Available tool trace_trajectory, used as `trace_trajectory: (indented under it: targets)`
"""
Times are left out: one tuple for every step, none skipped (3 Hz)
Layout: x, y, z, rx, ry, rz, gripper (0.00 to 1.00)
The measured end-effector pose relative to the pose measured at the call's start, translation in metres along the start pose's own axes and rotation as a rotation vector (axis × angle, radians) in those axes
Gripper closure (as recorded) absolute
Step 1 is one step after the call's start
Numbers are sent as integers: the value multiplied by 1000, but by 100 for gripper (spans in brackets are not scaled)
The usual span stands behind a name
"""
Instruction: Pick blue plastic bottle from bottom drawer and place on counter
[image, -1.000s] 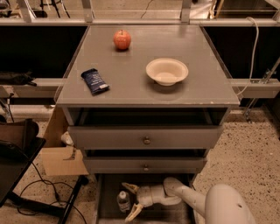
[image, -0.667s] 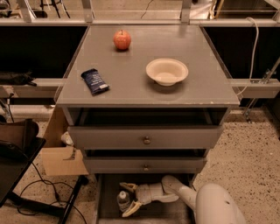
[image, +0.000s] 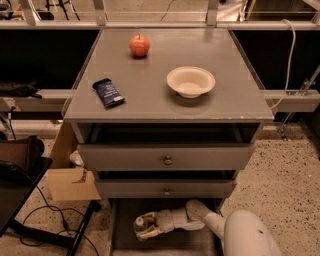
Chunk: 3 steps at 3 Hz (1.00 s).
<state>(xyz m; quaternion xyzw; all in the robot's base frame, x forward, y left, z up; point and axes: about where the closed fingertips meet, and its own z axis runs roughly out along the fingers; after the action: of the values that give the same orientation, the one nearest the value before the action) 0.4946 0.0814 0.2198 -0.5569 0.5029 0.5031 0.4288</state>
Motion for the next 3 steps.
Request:
trace_trajectory:
  targets:
    - [0,0,0,0,0,0,91]
    - [-5,5,1,-2,0,3,100]
    - [-32,0,-25,47,47,-17,100]
